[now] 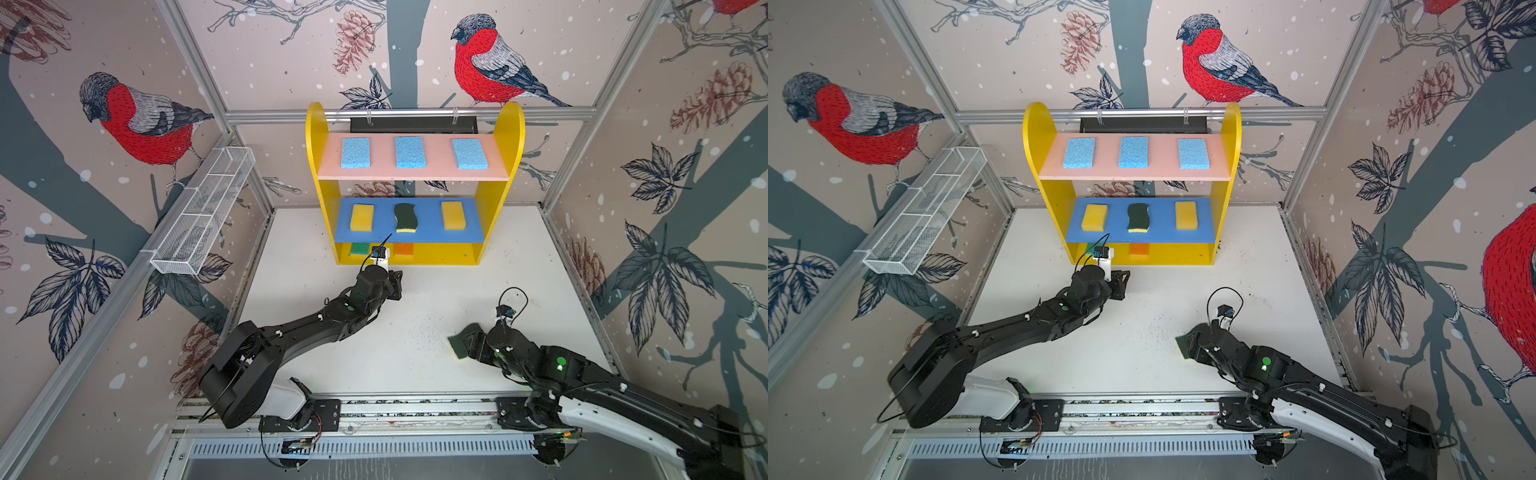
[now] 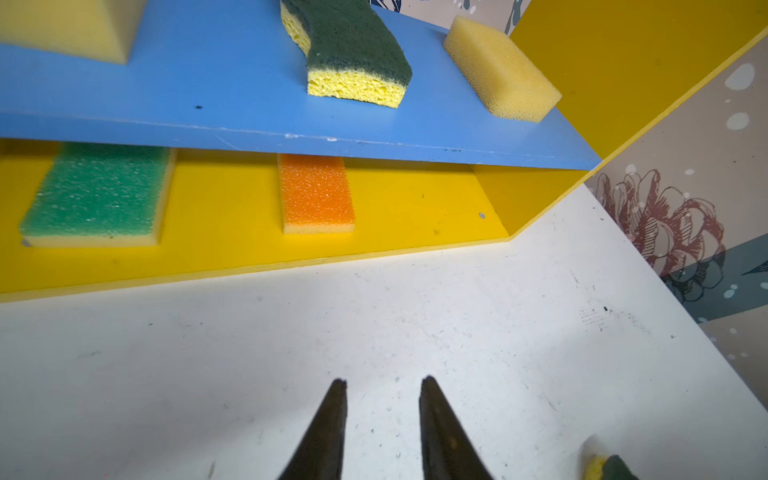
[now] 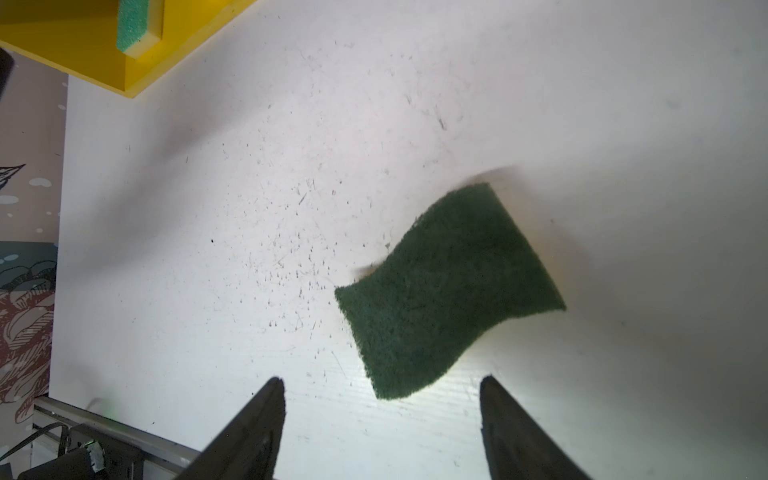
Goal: Place and organize the cleaning sponges onto the shelf
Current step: 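Withdraw the left gripper while the right gripper lowers over the scrub sponge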
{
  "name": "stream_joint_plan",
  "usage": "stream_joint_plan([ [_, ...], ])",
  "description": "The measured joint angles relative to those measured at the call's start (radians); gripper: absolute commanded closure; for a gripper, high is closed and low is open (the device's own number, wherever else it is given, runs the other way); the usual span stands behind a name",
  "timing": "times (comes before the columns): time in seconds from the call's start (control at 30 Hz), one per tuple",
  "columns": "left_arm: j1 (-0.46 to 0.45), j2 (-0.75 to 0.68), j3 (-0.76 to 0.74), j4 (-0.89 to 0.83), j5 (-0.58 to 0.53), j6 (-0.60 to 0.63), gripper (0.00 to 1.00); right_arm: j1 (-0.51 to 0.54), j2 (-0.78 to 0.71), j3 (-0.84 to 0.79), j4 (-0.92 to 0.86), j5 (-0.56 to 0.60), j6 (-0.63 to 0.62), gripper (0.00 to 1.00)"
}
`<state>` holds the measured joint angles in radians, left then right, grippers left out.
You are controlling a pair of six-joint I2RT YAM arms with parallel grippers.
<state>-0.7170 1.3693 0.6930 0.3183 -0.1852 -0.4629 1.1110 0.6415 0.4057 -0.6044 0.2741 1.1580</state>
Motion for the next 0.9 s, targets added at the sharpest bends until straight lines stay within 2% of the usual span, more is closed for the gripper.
stream_joint_plan([
  [0.13,0.000,-0.071,-0.017,-0.063,-0.039,0.019,0.61,0.115,0.024,-0.008,-0.031,0.044,0.126,0.42],
  [0.23,0.000,-0.119,-0.033,-0.103,-0.072,0.024,0.59,0.174,0.042,-0.023,-0.045,0.065,0.204,0.45],
  [0.5,0.000,-0.240,-0.061,-0.179,-0.129,0.035,0.58,0.214,0.039,-0.081,-0.063,0.082,0.338,0.55],
  [0.7,0.000,-0.319,-0.074,-0.201,-0.167,0.052,0.59,0.207,0.091,-0.091,-0.029,0.091,0.355,0.58],
  [0.9,0.000,-0.369,-0.089,-0.215,-0.204,0.071,0.59,0.148,0.206,-0.091,0.060,0.082,0.299,0.60],
])
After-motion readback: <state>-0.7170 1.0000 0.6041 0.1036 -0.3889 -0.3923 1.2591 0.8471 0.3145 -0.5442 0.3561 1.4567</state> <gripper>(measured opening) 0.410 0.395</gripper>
